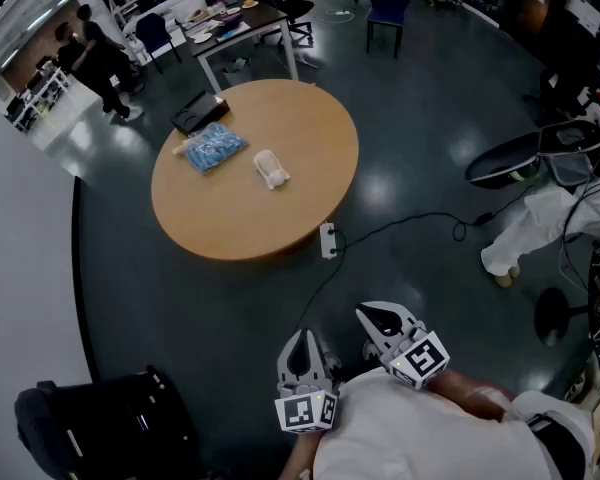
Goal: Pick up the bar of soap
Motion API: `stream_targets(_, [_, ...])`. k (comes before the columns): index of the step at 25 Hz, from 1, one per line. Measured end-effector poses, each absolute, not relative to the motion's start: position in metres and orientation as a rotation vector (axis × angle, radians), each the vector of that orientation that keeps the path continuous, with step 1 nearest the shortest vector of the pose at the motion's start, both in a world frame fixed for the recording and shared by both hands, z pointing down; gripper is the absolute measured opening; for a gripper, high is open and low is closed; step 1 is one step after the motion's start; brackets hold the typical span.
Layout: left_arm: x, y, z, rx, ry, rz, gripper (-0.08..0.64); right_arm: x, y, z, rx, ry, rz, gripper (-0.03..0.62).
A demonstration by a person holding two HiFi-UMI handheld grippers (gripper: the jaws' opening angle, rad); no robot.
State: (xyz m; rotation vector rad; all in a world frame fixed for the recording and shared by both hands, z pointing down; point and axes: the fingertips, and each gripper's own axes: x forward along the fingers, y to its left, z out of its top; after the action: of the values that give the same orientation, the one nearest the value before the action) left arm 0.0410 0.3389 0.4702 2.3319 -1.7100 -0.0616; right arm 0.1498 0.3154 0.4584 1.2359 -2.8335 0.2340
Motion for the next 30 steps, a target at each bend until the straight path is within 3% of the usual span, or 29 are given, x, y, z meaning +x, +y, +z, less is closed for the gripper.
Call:
stream_targets(24, [0.051, 0.326, 0.485, 2.25, -1.81, -0.012, 0.006, 0.164, 0.291, 0.475, 1.17, -2.873, 0.317, 0.014])
stream_targets(30, [0.013, 0.28, 0.488, 2.187, -1.862, -0.056, 0.006, 0.146, 0.247, 0.484, 1.158, -2.836, 0.32, 0.014])
